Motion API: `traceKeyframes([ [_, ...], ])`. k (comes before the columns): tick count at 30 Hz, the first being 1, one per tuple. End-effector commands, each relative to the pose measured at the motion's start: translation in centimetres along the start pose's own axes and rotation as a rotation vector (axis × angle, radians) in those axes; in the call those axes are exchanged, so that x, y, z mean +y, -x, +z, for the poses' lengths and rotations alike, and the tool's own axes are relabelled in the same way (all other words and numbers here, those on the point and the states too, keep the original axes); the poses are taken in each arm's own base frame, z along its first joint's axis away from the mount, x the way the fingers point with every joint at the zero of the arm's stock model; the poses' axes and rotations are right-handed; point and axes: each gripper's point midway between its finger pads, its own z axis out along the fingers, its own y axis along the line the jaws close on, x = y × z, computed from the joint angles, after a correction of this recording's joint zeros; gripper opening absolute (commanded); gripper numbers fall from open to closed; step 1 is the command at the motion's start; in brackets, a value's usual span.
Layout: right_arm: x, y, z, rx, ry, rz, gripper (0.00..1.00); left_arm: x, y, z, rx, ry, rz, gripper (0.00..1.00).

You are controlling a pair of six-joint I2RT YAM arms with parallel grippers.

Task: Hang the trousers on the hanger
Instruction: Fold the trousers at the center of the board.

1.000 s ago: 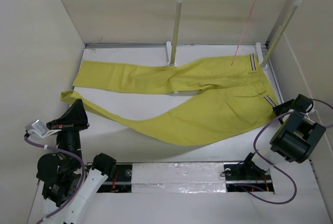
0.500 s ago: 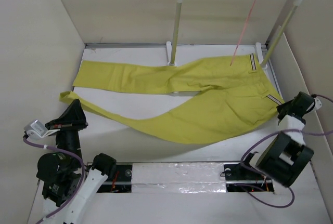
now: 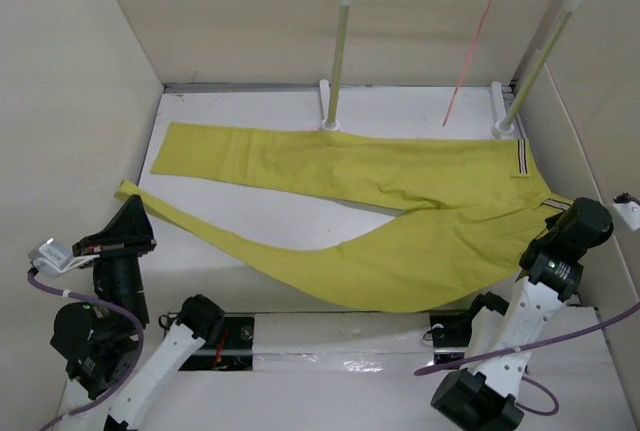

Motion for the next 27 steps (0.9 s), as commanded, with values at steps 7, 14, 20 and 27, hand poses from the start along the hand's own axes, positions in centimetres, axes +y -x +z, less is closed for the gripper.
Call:
traceKeyframes([
  [7, 2.0, 0.0, 2.9, 0.023, 0.047, 0.019, 0.00, 2.3, 3.3, 0.0, -0.096, 0.150, -0.017, 0.00],
  [14, 9.1, 1.4, 7.3, 0.111, 0.091, -0.021, 0.00, 2.8, 2.7, 1.6, -0.110, 0.280, 0.097, 0.00],
  [20, 13.9, 4.0, 9.7, 0.048, 0.167, -0.013, 0.00, 3.5, 1.4, 3.3, -0.130, 0.449, 0.225, 0.00],
  [27, 17.6, 5.2, 12.3, 0.034, 0.188, -0.018, 0.00, 3.4, -0.1, 4.9, -0.136, 0.580, 0.395, 0.00],
])
